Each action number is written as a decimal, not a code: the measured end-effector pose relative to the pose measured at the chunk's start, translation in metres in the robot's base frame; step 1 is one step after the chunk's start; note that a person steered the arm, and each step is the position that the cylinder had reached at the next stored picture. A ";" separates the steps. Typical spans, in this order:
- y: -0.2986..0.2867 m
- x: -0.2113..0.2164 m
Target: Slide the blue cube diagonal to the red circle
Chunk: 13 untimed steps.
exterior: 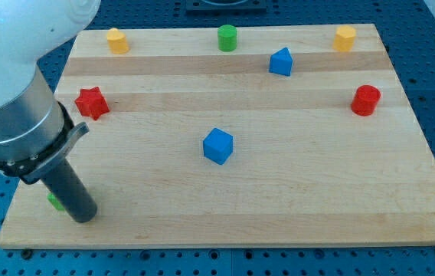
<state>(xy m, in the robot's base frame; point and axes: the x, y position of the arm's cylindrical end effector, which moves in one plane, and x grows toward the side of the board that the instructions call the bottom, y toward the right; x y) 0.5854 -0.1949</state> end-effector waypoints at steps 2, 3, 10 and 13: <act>-0.003 0.000; 0.020 0.000; 0.187 -0.118; 0.279 -0.153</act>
<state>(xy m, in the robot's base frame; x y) 0.4328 0.0839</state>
